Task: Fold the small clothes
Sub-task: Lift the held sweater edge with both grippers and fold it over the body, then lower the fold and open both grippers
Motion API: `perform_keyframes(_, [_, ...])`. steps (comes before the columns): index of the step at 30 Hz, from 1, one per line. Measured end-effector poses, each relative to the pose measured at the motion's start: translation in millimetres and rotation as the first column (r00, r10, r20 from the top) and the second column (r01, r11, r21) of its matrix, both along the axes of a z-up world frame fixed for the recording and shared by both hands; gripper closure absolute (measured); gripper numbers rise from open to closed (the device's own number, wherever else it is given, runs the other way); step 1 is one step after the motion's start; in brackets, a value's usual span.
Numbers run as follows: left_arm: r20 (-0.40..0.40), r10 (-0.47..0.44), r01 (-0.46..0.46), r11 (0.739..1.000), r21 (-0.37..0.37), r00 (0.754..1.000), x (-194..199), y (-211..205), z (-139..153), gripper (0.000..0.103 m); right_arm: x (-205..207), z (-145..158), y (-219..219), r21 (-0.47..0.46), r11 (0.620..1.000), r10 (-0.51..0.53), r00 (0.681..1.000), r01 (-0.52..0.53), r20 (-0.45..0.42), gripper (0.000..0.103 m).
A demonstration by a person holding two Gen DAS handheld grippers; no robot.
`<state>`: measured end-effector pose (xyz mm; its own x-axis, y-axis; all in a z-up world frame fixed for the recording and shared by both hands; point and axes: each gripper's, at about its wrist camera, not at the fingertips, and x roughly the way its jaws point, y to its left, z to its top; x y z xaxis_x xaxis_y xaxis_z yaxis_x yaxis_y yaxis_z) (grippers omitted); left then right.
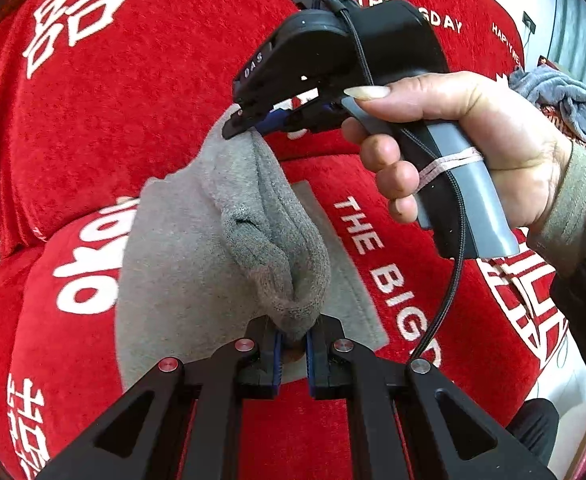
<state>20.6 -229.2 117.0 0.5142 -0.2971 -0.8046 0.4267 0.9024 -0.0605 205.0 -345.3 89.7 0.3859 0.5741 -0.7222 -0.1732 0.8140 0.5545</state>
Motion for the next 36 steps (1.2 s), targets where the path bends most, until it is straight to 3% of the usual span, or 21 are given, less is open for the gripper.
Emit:
perform_keyframes(18, [-0.092, -0.052, 0.052, 0.999, -0.005, 0.994, 8.1, -24.1, -35.9, 0.093, -4.5, -38.8, -39.7, -0.001, 0.999, -0.036, 0.999, 0.036, -0.024, 0.087])
perform_keyframes(28, [-0.114, -0.089, 0.092, 0.996, 0.02, 0.99, 1.7, -26.2, -52.7, 0.093, -28.2, -61.5, -62.6, 0.026, 0.993, -0.114, 0.993, 0.114, -0.007, 0.087])
perform_keyframes(36, [-0.179, -0.073, 0.061, 0.996, -0.069, 0.981, 12.8, -11.5, -55.5, 0.093, -26.4, -80.4, -62.4, 0.005, 0.99, -0.143, 0.989, 0.143, -0.039, 0.087])
